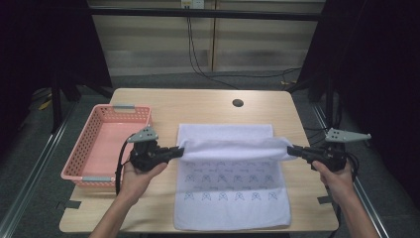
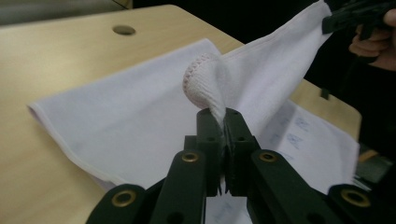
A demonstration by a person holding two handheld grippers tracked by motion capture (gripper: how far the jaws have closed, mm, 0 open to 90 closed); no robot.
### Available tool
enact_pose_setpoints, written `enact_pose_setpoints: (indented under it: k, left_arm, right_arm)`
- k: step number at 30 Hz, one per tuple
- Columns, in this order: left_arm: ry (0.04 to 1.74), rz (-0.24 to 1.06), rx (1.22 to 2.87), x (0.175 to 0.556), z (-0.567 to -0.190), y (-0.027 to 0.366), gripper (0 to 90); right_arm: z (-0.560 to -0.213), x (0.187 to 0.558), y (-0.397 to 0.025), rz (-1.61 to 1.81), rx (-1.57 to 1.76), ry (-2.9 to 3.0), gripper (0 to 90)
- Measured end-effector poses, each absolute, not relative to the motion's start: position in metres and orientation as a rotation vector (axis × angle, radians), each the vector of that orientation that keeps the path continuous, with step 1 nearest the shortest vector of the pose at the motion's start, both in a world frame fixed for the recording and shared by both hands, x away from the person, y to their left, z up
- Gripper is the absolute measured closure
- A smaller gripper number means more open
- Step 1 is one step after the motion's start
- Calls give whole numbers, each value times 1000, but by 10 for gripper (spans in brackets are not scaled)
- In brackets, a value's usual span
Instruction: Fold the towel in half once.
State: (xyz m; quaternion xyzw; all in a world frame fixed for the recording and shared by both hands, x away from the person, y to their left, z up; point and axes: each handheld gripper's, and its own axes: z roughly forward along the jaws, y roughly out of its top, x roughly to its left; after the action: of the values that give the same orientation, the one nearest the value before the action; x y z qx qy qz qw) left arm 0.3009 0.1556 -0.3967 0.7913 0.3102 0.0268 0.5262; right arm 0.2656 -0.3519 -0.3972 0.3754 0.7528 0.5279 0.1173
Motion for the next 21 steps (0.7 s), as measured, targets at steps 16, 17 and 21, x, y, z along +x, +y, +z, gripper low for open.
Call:
enact_pose_setpoints:
  k: [16, 17, 21]
  left_arm:
    - [768, -94, 2094, 254, -476, 154, 835]
    - [768, -94, 2094, 254, -476, 154, 824]
    - [754, -107, 2148, 244, -482, 159, 806]
  right_arm:
    - [-468, 207, -341, 1343, 1182, 2500, 804]
    - [-468, 207, -341, 1343, 1182, 2500, 804]
    - [-468, 194, -347, 1337, 1197, 2502, 761]
